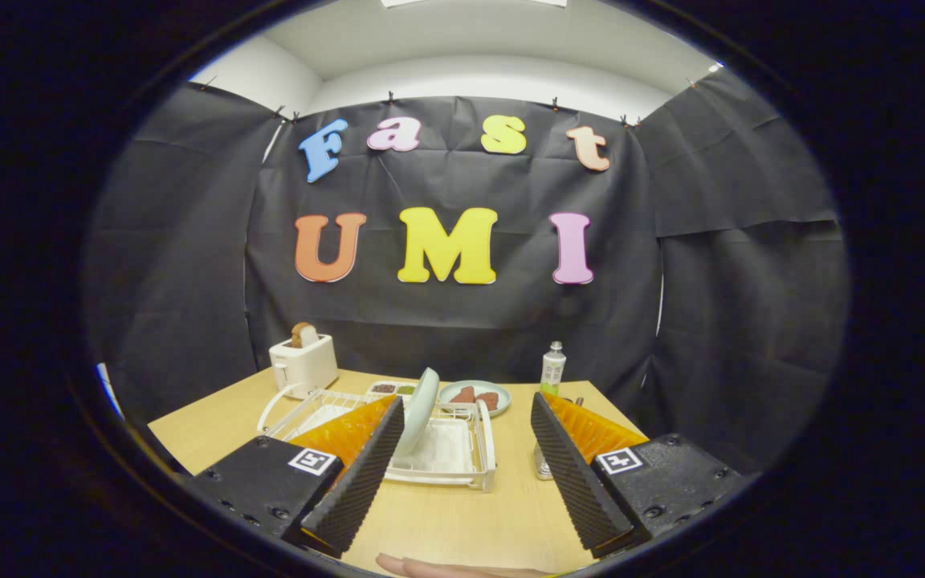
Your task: Take the plate from the dish rack, then take the spoon from the basket and place it into the plate.
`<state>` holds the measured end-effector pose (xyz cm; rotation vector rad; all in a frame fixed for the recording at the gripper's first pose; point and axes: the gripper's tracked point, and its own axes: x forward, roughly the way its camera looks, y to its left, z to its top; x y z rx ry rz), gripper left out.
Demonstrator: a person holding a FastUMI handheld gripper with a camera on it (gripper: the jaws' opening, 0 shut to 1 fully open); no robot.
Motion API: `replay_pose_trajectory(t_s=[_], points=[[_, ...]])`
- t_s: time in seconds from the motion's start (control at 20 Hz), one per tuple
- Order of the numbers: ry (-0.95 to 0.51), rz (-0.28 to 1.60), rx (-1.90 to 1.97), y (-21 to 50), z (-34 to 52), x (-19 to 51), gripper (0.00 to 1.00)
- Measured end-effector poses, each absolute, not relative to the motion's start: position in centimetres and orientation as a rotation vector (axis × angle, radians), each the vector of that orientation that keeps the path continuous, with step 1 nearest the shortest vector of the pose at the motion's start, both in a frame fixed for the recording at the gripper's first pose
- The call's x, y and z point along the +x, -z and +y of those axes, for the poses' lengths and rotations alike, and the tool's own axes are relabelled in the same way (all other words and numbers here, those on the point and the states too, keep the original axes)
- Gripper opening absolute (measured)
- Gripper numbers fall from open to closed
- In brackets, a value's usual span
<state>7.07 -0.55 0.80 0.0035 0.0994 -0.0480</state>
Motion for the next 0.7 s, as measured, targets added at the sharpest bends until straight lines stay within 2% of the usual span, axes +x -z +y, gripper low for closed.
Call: replay_pose_trajectory(t_s=[0.2, 0.7], points=[[0.083, 0.195, 0.011, -0.8, -0.5, 12.8, 1.00], [0.043, 0.479, -0.076, 0.7, 2.8, 25.6, 1.00]])
